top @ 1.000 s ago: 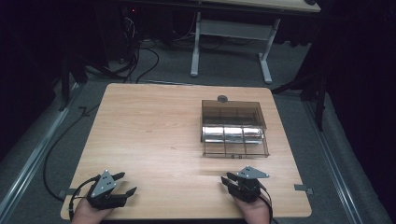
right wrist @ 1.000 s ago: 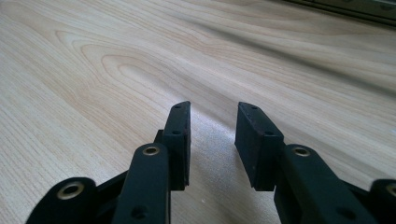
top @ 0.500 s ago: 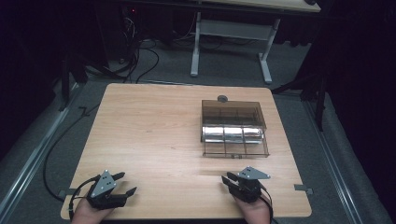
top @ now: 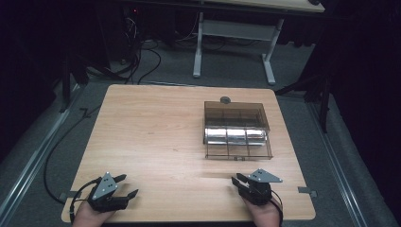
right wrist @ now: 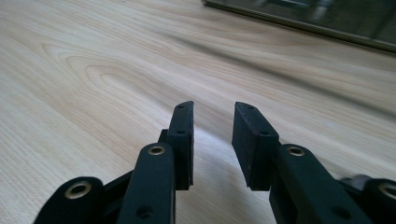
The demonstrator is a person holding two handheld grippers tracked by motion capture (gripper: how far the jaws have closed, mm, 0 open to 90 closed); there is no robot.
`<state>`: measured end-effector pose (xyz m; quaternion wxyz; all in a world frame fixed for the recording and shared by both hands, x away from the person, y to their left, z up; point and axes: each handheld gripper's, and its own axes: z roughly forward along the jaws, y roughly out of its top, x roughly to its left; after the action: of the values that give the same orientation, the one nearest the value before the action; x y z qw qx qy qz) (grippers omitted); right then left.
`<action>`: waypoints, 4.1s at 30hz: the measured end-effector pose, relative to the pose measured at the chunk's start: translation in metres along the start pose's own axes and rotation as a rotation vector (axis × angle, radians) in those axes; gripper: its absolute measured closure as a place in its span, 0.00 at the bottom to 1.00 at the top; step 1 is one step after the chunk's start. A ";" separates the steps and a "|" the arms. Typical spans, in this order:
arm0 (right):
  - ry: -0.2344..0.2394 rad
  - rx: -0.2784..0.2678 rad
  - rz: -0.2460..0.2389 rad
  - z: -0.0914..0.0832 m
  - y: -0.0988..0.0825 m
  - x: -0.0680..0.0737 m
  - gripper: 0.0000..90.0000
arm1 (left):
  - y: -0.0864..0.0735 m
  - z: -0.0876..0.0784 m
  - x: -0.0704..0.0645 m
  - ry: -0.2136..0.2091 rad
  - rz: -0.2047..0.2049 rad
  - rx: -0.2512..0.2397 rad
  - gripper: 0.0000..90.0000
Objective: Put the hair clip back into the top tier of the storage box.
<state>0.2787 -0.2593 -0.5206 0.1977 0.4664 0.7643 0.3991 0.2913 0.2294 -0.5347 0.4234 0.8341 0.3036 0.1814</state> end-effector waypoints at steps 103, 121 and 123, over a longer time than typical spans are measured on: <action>-0.136 0.080 0.082 -0.023 -0.020 -0.047 0.91 | 0.000 0.001 0.000 -0.001 -0.003 0.012 0.32; -0.059 0.037 -0.020 -0.015 -0.002 -0.015 0.91 | 0.000 0.001 0.000 0.000 -0.003 0.012 0.32; -0.041 0.045 -0.023 -0.011 -0.001 -0.010 0.91 | 0.000 0.001 0.000 0.000 -0.003 0.012 0.32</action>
<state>0.2760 -0.2731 -0.5152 0.2073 0.4701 0.7742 0.3697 0.2924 0.2288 -0.5350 0.4189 0.8360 0.3060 0.1787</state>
